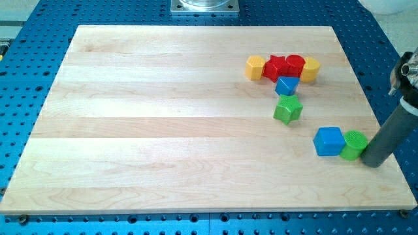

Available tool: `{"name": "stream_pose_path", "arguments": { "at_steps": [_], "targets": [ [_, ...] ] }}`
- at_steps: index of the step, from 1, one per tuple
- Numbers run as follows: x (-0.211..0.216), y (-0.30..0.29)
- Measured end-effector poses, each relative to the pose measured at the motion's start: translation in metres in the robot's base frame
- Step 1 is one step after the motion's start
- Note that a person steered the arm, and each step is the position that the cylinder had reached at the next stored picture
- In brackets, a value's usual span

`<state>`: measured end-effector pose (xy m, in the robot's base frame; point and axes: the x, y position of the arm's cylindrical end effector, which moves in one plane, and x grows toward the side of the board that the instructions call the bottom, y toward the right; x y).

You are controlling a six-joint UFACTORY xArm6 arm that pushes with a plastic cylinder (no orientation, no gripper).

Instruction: Place the green circle and blue cube vertically below the green star

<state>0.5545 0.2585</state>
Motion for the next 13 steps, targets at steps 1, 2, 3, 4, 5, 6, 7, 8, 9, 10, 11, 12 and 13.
{"name": "stream_pose_path", "arguments": {
  "at_steps": [1, 2, 3, 4, 5, 6, 7, 8, 9, 10, 11, 12, 13],
  "targets": [
    [0.005, -0.001],
    [0.013, -0.001],
    [0.025, 0.019],
    [0.033, 0.020],
    [0.034, 0.020],
    [0.025, 0.021],
    [-0.009, 0.022],
    [-0.027, -0.018],
    [-0.027, -0.051],
    [-0.027, -0.057],
    [-0.025, -0.034],
    [-0.011, -0.031],
    [-0.014, -0.047]
  ]
}}
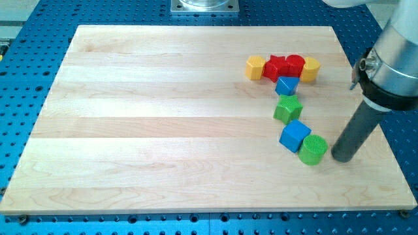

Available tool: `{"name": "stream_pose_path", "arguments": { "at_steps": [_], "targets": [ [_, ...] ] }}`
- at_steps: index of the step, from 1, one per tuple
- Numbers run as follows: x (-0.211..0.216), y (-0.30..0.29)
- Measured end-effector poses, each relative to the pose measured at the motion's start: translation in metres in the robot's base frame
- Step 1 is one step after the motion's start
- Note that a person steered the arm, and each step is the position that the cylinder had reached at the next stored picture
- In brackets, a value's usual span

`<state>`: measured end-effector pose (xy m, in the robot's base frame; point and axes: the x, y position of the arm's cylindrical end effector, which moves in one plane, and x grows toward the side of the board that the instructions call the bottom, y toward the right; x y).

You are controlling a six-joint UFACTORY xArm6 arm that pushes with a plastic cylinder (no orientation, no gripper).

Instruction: Place the green circle and blue cube vertically below the green star

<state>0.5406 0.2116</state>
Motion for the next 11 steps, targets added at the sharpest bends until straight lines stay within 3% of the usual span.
{"name": "stream_pose_path", "arguments": {
  "at_steps": [2, 5, 8, 10, 11],
  "targets": [
    [0.016, -0.048],
    [-0.006, -0.009],
    [-0.003, -0.022],
    [0.059, -0.018],
    [0.059, -0.010]
  ]
}}
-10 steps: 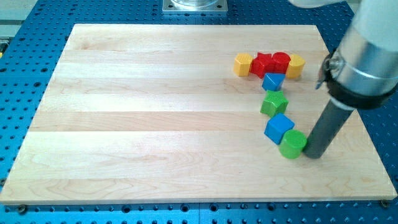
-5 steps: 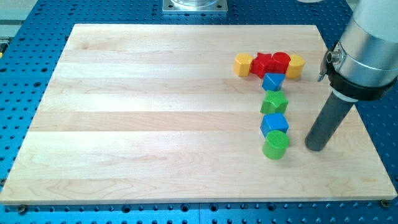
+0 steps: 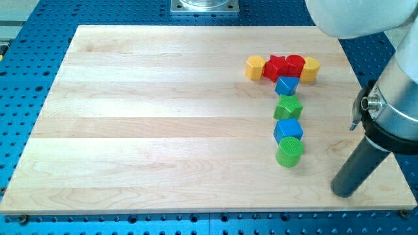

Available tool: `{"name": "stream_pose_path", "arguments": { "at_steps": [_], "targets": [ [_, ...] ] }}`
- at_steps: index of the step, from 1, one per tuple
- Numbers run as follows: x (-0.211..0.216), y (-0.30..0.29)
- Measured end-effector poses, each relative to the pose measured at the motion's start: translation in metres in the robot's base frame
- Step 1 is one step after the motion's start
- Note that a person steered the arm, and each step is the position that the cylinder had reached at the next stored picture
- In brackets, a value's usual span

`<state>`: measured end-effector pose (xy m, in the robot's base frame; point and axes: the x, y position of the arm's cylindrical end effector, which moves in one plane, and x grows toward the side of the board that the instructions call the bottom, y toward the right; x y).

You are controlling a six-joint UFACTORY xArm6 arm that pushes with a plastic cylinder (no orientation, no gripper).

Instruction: Place the green circle and blue cube vertically below the green star

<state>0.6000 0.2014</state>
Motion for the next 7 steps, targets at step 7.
{"name": "stream_pose_path", "arguments": {
  "at_steps": [7],
  "targets": [
    [-0.372, 0.014]
  ]
}}
